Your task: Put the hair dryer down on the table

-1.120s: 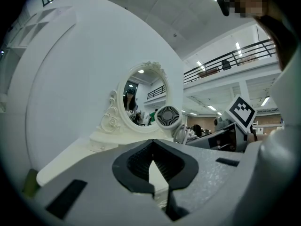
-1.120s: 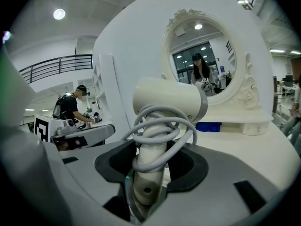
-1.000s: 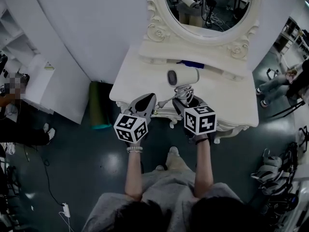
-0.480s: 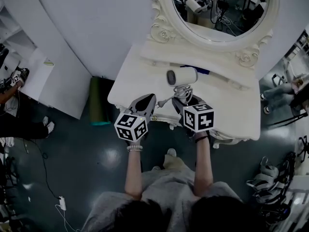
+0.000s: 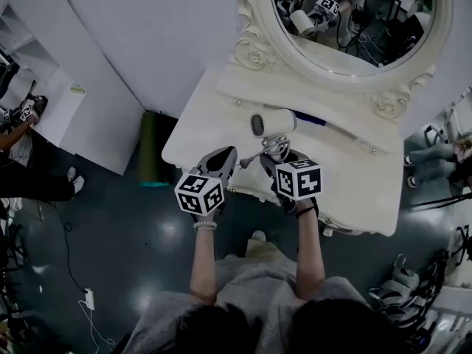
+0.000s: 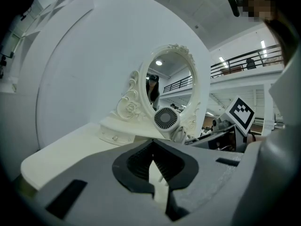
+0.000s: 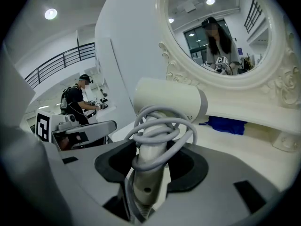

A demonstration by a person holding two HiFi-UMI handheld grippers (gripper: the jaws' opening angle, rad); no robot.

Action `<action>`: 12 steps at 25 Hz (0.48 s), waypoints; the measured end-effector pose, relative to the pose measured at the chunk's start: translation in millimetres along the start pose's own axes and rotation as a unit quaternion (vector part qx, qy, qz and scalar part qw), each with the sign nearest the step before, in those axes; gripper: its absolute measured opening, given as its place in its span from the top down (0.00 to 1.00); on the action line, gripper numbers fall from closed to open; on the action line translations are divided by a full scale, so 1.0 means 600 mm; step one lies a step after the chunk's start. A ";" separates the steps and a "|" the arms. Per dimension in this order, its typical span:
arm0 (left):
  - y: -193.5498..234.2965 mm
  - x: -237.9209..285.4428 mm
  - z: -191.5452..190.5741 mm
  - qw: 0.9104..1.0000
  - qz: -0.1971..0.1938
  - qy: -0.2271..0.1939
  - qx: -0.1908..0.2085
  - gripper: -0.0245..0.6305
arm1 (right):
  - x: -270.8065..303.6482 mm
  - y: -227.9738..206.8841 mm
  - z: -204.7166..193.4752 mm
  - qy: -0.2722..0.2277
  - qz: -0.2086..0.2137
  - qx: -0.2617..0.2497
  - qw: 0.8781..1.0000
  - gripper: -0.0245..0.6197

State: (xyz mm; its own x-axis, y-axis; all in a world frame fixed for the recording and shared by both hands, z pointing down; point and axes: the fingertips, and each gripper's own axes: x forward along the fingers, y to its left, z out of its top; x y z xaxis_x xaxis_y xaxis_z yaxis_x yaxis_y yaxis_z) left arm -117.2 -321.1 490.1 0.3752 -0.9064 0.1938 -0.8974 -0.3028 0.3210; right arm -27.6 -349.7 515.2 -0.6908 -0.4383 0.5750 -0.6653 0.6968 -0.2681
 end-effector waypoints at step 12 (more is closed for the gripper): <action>0.034 0.038 -0.041 0.999 0.008 0.034 -0.034 0.96 | 0.065 -0.034 -0.009 0.044 0.002 0.003 0.999 0.66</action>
State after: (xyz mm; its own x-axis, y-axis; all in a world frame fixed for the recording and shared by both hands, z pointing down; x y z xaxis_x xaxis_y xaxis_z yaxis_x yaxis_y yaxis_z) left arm -121.4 -341.1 523.9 0.3784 -0.8879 0.2618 -0.8864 -0.2661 0.3788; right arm -39.7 -377.9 547.2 -0.6655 -0.3835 0.6404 -0.6650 0.6943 -0.2753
